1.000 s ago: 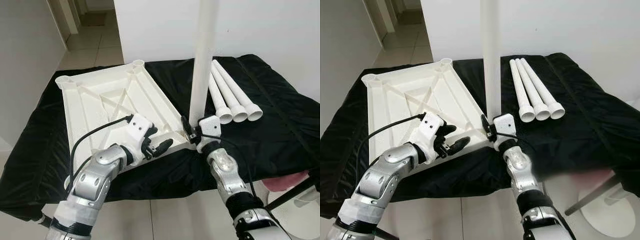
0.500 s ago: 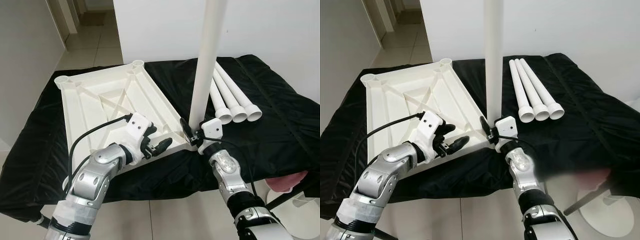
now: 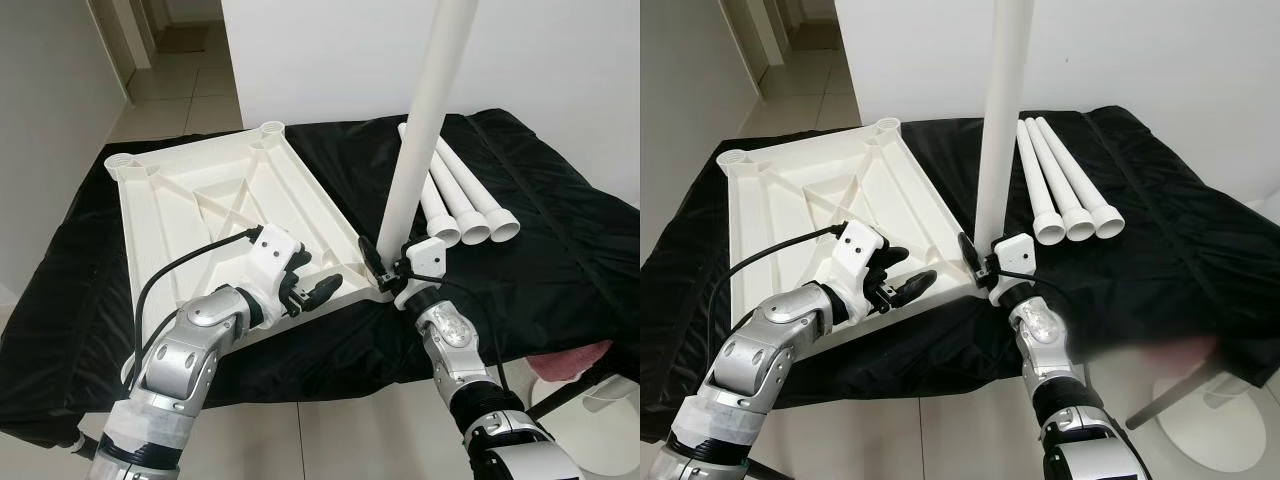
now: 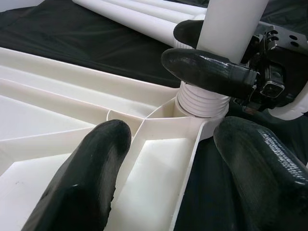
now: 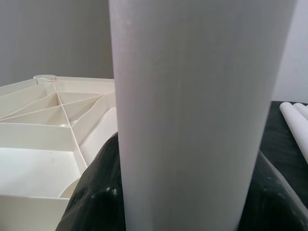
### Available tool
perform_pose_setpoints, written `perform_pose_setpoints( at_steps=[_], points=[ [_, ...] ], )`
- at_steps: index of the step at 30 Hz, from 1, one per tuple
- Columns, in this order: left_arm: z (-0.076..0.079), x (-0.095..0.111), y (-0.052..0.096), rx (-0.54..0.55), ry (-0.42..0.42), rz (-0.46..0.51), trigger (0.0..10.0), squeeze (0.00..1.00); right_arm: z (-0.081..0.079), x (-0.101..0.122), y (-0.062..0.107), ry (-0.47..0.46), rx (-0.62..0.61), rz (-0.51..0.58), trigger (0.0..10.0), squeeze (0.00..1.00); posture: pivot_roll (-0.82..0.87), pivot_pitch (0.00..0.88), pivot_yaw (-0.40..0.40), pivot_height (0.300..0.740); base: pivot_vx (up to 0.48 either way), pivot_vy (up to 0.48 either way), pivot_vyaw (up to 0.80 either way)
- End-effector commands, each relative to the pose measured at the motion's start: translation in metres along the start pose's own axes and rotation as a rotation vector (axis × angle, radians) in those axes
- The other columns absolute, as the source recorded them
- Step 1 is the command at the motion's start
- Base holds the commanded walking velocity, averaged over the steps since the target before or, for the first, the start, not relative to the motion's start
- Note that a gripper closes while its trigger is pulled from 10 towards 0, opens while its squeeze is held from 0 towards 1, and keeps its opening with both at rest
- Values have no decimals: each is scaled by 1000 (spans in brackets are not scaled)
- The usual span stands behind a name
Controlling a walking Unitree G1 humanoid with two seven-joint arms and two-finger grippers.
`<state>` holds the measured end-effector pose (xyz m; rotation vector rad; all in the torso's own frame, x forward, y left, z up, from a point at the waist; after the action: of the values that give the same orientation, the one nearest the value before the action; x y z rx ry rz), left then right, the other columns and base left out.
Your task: Building children table
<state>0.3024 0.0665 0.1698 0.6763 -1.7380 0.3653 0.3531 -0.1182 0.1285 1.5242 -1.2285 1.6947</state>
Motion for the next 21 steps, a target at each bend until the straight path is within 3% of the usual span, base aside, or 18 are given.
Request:
perform_pose_setpoints(
  at_steps=[1, 9, 21],
  points=[
    [-7, 2, 2, 54, -5, -13, 10000, 0, -7, -28, 11, -31, 10, -132, 10000, 0, -22, 32, 70, 740, 0, 0, 0],
    [-7, 2, 2, 52, -5, -11, 10000, 0, -4, -31, 10, -28, -4, -166, 10000, 0, -13, 32, 66, 740, 0, 0, 0],
    [-6, 2, 2, 50, -5, -11, 10000, 0, 3, -43, 6, -102, -61, -300, 10000, 0, -16, 30, 63, 740, 0, 0, 0]
  ],
)
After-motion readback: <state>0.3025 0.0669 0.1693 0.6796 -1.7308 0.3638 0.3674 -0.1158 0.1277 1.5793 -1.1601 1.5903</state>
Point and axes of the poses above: a point about 5 cm out from each wrist's last joint towards the gripper, its own y axis pointing back from the gripper into the wrist, its own x axis along the axis of the wrist's last joint, z = x × y, the point moved 2 cm from there along -y, pointing out of the wrist towards the gripper, and after that the axes turned 13 degrees about -y, right-handed, at the moved point
